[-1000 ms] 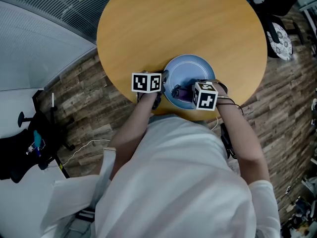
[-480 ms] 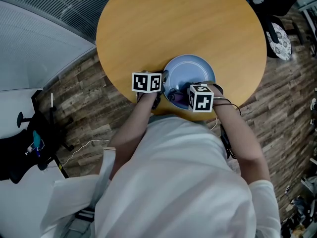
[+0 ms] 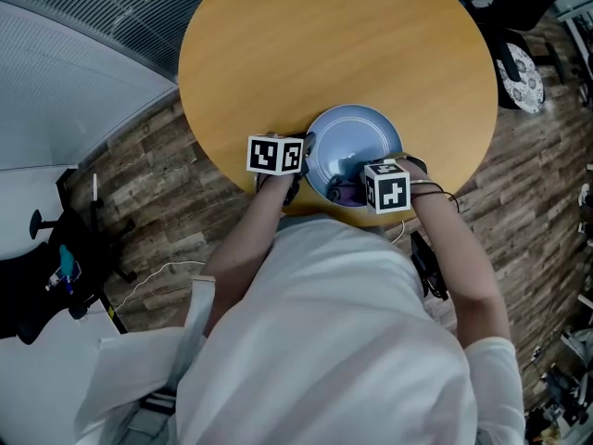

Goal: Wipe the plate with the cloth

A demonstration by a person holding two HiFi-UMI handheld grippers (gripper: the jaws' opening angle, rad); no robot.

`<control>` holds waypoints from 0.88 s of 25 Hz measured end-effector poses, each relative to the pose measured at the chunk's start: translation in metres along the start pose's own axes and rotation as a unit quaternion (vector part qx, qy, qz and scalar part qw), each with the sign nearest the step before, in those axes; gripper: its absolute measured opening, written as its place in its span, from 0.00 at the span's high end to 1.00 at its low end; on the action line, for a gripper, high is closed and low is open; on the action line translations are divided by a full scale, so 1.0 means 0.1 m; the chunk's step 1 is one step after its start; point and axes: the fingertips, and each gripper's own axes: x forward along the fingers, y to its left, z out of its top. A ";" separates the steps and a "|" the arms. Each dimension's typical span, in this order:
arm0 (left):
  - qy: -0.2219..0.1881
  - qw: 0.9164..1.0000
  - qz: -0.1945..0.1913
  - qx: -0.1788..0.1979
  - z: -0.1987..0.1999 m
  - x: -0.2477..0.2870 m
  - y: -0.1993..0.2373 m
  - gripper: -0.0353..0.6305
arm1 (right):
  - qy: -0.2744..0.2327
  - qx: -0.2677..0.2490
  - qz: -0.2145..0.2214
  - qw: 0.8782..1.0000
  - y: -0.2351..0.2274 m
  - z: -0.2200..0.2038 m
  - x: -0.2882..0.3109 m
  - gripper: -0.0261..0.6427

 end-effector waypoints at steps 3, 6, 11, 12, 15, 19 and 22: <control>0.001 1.000 -0.001 0.001 0.00 0.00 0.00 0.91 | 0.019 -0.006 -0.002 1.000 0.02 -0.11 -0.01 0.82; 0.004 1.000 -0.002 -0.002 -0.03 0.01 0.02 0.91 | 0.029 -0.001 -0.019 0.999 -0.01 -0.20 -0.02 0.82; 0.005 1.000 -0.002 -0.006 -0.05 0.01 0.03 0.91 | 0.026 0.036 -0.061 0.997 -0.12 -0.34 -0.09 0.82; 0.005 1.000 -0.002 -0.006 -0.05 0.00 0.03 0.91 | 0.024 0.046 -0.069 0.996 -0.14 -0.37 -0.10 0.82; 0.005 1.000 -0.002 -0.005 -0.05 0.00 0.03 0.91 | 0.017 0.074 -0.093 0.993 -0.23 -0.45 -0.16 0.82; 0.005 1.000 -0.001 -0.005 -0.05 0.00 0.04 0.91 | 0.014 0.104 -0.114 0.988 -0.31 -0.50 -0.20 0.82; 0.004 1.000 0.000 -0.005 -0.05 -0.01 0.04 0.91 | 0.004 0.140 -0.131 0.981 -0.39 -0.52 -0.24 0.82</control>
